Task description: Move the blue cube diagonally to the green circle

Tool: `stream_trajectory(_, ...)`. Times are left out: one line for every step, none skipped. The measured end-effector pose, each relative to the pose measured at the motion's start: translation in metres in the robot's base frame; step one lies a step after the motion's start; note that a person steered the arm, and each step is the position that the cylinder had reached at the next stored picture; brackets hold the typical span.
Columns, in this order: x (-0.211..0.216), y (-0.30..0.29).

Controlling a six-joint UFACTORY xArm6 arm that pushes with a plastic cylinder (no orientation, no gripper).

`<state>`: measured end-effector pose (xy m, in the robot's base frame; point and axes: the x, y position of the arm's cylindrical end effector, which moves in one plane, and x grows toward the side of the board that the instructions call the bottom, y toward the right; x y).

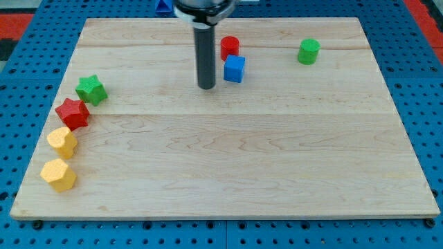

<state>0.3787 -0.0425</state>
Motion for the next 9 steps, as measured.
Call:
stream_trajectory(-0.01,-0.023)
stream_trajectory(-0.047,-0.013)
stream_trajectory(-0.053,0.02)
stream_trajectory(-0.053,0.078)
stream_trajectory(-0.05,0.115)
stream_trajectory(-0.032,0.098)
stream_trajectory(-0.01,0.095)
stream_trajectory(-0.006,0.116)
stream_trajectory(0.007,0.134)
